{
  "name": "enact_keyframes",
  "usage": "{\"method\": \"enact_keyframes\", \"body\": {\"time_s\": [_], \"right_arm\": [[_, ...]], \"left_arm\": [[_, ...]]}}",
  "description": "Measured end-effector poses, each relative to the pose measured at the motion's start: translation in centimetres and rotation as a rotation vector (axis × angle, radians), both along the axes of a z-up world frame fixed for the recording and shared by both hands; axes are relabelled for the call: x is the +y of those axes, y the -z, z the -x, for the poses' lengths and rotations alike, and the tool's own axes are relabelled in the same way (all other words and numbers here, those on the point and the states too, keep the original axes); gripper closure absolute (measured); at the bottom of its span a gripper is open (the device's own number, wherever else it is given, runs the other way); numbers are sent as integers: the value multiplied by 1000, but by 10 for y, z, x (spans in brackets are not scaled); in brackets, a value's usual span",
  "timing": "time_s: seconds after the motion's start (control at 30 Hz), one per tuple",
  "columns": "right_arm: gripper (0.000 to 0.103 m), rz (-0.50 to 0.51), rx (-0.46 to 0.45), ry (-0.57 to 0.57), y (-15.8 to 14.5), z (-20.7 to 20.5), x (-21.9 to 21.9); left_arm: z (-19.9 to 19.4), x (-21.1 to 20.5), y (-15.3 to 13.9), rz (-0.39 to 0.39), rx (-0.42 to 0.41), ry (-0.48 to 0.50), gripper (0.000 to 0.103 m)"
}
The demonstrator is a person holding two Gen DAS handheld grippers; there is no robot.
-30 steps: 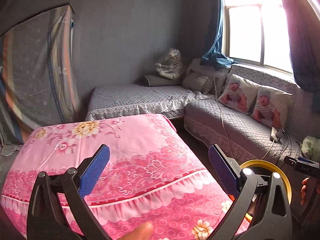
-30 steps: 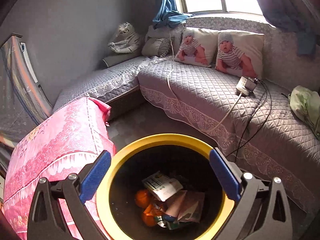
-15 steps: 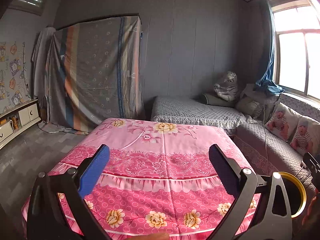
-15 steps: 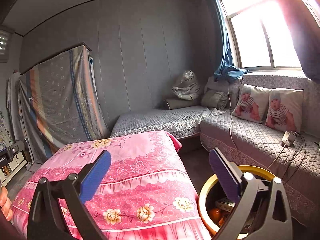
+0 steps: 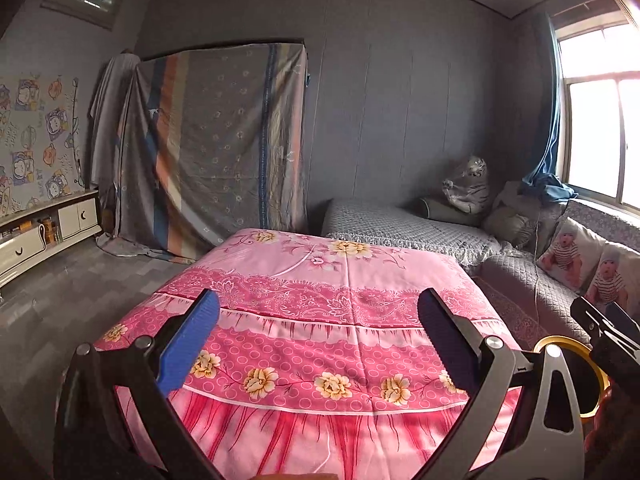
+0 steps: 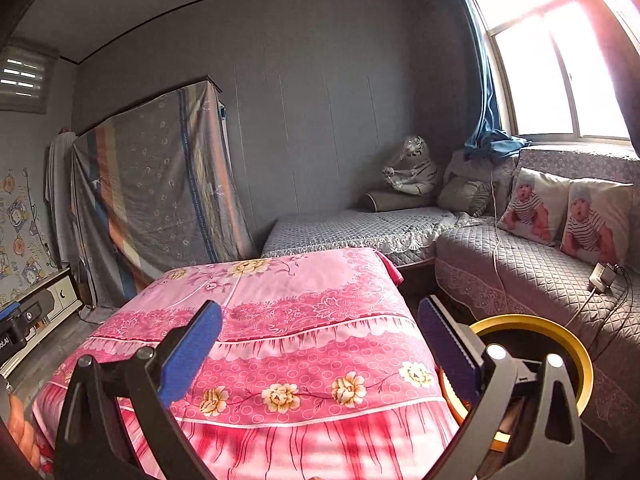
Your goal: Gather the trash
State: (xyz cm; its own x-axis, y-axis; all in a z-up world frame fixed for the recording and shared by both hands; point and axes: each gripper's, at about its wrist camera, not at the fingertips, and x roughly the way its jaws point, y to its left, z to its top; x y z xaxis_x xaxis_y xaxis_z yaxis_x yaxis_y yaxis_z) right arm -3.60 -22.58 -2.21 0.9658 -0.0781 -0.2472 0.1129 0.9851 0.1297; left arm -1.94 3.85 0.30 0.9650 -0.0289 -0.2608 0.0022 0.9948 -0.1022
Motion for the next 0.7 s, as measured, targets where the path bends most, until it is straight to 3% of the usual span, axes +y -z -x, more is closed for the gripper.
{"method": "enact_keyframes", "body": {"time_s": [0.2, 0.7], "right_arm": [[8, 18, 36, -19, 12, -3, 12], [8, -13, 88, -32, 19, -16, 9]], "left_arm": [[-2, -4, 7, 23, 27, 55, 8], [-5, -2, 11, 28, 32, 54, 8]]}}
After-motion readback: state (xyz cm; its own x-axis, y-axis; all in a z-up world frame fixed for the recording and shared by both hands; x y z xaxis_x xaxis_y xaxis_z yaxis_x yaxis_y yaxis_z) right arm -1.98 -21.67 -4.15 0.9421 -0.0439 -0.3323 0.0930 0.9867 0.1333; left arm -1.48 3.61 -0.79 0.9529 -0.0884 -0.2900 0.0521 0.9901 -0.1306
